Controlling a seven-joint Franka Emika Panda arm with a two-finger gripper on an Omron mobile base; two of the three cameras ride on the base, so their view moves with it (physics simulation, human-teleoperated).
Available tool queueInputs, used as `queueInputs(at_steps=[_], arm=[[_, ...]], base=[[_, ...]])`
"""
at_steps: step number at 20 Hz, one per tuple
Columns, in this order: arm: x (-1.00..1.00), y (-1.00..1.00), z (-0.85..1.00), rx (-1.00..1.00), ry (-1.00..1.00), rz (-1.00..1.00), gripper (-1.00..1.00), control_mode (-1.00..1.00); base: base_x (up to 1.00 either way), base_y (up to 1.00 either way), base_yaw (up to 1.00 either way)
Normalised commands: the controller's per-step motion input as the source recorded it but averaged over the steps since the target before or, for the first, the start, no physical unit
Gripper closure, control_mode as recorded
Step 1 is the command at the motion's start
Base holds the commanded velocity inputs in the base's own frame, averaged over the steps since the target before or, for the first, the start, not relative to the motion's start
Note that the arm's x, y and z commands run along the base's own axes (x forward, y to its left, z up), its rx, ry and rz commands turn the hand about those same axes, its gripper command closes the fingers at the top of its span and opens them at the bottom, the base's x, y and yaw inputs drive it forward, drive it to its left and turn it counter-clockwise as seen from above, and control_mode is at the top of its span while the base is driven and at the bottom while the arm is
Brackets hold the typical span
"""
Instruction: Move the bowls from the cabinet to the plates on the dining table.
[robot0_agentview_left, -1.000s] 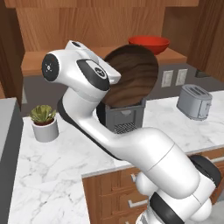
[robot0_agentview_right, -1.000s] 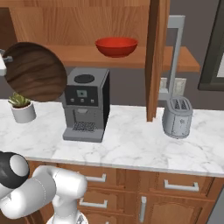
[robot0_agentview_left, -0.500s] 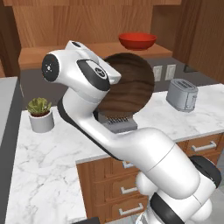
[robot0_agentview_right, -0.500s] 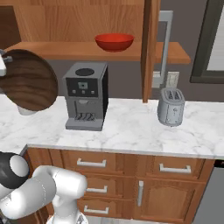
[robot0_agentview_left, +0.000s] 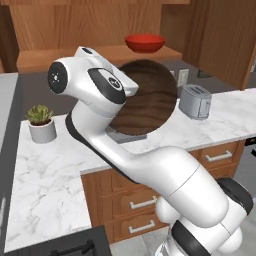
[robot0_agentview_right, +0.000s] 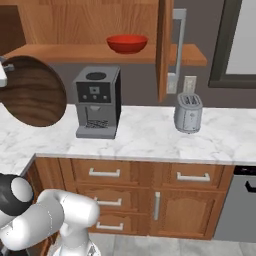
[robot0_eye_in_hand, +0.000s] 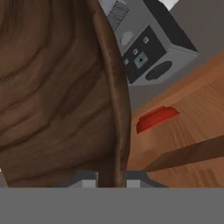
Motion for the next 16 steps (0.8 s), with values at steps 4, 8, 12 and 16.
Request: queueInputs(at_steps=[4, 8, 12, 16], arm=[[0.00, 0.00, 0.00, 0.00, 0.00, 0.00, 1.00, 1.00], [0.00, 0.00, 0.00, 0.00, 0.00, 0.00, 1.00, 1.00], [0.00, 0.00, 0.00, 0.00, 0.00, 0.00, 1.00, 1.00], [0.00, 0.00, 0.00, 0.00, 0.00, 0.00, 1.00, 1.00]], base=[[-0.35, -0.38, -0.06], [-0.14, -0.53, -0.04], [0.00, -0.53, -0.09], [0.00, -0.51, -0.09]])
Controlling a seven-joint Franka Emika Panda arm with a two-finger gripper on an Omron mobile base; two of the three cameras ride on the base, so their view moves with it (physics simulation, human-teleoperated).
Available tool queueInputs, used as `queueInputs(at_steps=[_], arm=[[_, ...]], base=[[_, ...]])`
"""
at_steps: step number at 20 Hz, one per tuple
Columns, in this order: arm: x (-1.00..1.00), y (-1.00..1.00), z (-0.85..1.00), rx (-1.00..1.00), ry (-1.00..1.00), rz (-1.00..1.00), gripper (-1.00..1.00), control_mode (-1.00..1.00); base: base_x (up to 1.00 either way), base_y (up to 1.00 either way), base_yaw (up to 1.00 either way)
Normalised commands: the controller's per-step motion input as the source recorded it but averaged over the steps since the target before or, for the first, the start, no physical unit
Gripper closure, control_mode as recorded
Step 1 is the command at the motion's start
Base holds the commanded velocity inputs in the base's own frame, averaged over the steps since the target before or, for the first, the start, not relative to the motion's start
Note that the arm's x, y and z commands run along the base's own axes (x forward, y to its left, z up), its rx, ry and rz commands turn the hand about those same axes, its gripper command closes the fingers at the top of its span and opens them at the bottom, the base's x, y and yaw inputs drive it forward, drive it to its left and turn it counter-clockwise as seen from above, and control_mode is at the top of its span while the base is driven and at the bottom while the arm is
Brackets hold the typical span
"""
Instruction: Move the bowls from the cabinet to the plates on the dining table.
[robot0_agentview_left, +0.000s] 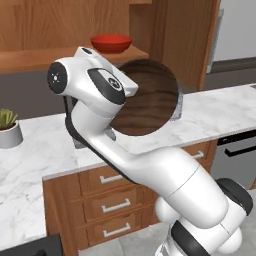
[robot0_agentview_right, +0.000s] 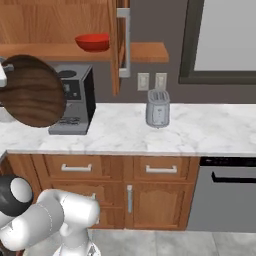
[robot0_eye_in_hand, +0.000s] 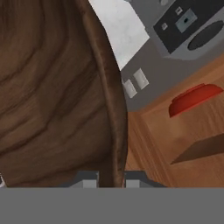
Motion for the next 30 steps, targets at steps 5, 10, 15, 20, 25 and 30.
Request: queueInputs(at_steps=[5, 10, 15, 20, 25, 30], arm=[[0.00, 0.00, 0.00, 0.00, 0.00, 0.00, 1.00, 1.00], [0.00, 0.00, 0.00, 0.00, 0.00, 0.00, 1.00, 1.00], [0.00, 0.00, 0.00, 0.00, 0.00, 0.00, 1.00, 1.00], [0.00, 0.00, 0.00, 0.00, 0.00, 0.00, 1.00, 1.00], [0.00, 0.00, 0.00, 0.00, 0.00, 0.00, 1.00, 1.00], [0.00, 0.00, 0.00, 0.00, 0.00, 0.00, 1.00, 1.00]], base=[[0.00, -0.52, -0.09], [0.00, -0.38, -0.14], [0.00, -0.01, -0.25], [0.00, 0.00, -0.25], [0.00, 0.00, -0.25], [0.00, 0.00, -0.25]])
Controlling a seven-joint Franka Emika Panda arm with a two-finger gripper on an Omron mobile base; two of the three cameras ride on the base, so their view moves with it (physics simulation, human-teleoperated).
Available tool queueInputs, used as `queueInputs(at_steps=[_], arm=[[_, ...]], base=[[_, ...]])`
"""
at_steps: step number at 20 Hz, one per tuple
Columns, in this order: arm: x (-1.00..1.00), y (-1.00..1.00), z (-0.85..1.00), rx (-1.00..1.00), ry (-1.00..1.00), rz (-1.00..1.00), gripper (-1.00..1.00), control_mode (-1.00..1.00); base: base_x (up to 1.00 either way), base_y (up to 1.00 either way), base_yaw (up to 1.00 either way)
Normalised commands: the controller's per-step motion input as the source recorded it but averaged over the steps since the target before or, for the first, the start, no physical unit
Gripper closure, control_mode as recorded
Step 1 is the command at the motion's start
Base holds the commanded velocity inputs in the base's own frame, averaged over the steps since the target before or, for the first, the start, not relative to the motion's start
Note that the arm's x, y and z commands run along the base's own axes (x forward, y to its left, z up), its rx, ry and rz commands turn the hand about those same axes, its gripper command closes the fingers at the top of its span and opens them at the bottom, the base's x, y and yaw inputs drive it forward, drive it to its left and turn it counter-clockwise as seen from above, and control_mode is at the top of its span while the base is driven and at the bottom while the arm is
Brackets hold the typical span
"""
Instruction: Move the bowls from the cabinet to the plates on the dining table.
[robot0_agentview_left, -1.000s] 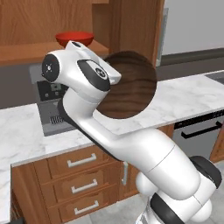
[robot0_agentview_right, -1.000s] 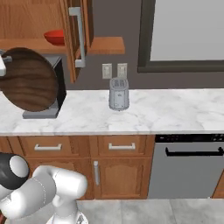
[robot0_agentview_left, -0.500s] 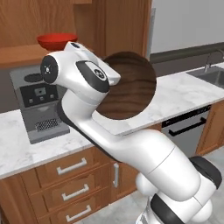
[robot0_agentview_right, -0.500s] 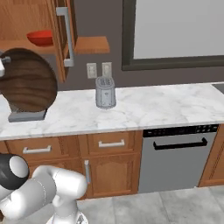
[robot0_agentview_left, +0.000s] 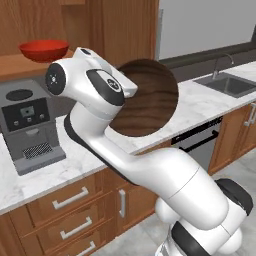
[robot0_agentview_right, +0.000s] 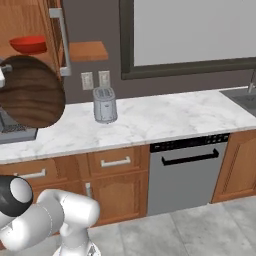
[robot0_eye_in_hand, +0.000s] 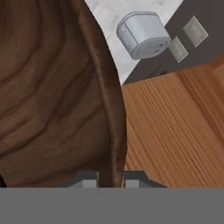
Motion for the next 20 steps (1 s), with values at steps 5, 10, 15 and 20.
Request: queueInputs(at_steps=[5, 10, 15, 20], arm=[[0.00, 0.00, 0.00, 0.00, 0.00, 0.00, 1.00, 1.00], [0.00, 0.00, 0.00, 0.00, 0.00, 0.00, 1.00, 1.00], [0.00, 0.00, 0.00, 0.00, 0.00, 0.00, 1.00, 1.00], [0.00, 0.00, 0.00, 0.00, 0.00, 0.00, 1.00, 1.00]], base=[[0.00, 0.00, -0.25], [0.00, 0.00, -0.25], [0.00, 0.00, -0.25], [0.00, 0.00, -0.25]])
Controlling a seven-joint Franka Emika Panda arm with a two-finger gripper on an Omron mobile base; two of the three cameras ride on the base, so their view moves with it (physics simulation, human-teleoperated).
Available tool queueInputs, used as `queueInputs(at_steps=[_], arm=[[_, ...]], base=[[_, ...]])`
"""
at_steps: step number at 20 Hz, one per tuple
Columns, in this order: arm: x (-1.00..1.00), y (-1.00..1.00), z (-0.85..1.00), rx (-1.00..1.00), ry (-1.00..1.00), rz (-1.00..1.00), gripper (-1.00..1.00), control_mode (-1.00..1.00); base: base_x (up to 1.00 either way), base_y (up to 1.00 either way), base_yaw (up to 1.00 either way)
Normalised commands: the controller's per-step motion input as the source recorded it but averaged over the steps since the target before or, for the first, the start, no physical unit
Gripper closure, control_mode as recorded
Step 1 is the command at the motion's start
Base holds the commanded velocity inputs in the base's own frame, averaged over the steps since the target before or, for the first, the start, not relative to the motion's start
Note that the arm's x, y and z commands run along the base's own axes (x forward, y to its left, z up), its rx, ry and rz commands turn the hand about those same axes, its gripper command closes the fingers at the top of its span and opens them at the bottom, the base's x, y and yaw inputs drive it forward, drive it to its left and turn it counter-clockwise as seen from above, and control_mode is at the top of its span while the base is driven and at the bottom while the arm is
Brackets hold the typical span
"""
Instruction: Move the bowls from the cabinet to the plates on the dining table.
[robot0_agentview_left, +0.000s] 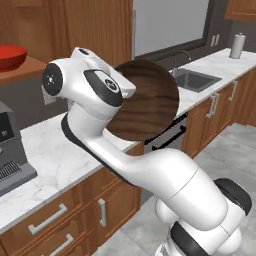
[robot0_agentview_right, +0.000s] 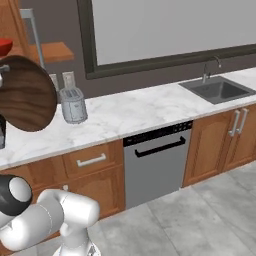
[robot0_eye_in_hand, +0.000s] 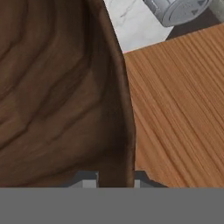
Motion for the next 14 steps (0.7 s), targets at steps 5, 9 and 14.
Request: queueInputs(at_steps=[5, 9, 14], arm=[[0.00, 0.00, 0.00, 0.00, 0.00, 0.00, 1.00, 1.00], [0.00, 0.00, 0.00, 0.00, 0.00, 0.00, 1.00, 1.00], [0.00, 0.00, 0.00, 0.00, 0.00, 0.00, 1.00, 1.00]], base=[[0.00, 0.00, -0.25], [0.00, 0.00, -0.25], [0.00, 0.00, -0.25]])
